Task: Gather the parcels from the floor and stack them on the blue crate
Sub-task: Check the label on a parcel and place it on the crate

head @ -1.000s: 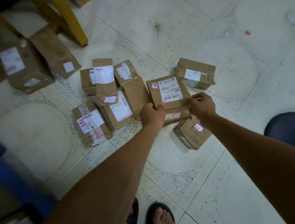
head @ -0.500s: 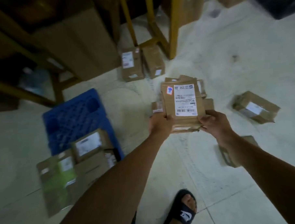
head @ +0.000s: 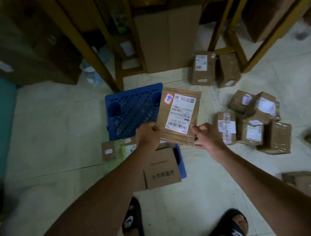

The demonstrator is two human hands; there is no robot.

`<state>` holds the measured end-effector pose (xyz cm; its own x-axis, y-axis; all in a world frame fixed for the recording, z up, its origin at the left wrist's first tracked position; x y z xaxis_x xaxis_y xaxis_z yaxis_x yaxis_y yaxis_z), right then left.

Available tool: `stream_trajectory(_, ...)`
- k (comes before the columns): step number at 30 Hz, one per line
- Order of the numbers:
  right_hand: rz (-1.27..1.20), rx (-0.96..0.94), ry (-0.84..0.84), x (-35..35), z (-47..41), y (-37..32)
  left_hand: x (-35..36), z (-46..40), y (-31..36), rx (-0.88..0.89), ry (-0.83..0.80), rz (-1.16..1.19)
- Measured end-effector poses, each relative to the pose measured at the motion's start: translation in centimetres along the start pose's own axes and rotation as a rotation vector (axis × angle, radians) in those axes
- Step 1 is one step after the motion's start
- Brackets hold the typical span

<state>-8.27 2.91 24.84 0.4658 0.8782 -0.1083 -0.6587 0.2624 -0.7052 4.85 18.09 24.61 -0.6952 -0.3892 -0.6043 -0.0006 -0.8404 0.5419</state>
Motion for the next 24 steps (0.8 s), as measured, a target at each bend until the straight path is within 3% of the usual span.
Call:
stream_trajectory(9, 0.015, 0.154, -0.165, 17.4, 0.3, -5.8, -16.0, -1.3, -10.6, 0.113, 0.008, -0.161)
stream_trajectory(16, 0.087, 0.182, -0.162, 21.8, -4.1, -8.3, -21.8, -5.2, -12.0, 0.203, -0.015, -0.239)
stream_trajectory(21, 0.148, -0.072, 0.033, 19.8, -7.1, -10.0, -24.9, -9.0, -11.5, 0.316, -0.009, -0.409)
stream_trajectory(24, 0.265, -0.200, 0.047, 19.0, -8.4, -11.5, -26.2, -10.6, -11.7, 0.353, -0.023, -0.481)
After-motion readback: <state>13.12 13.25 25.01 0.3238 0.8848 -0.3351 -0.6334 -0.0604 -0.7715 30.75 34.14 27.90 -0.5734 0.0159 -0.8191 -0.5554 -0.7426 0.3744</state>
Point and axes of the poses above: each hand's wrist, its own z-axis away from the middle knuckle, its own x-axis out of the palm, y = z × x, the point moved 3 cm from there along -z, towards the middle knuckle, and after that the axes turned 13 degrees about -y, right-handed, at the moved point
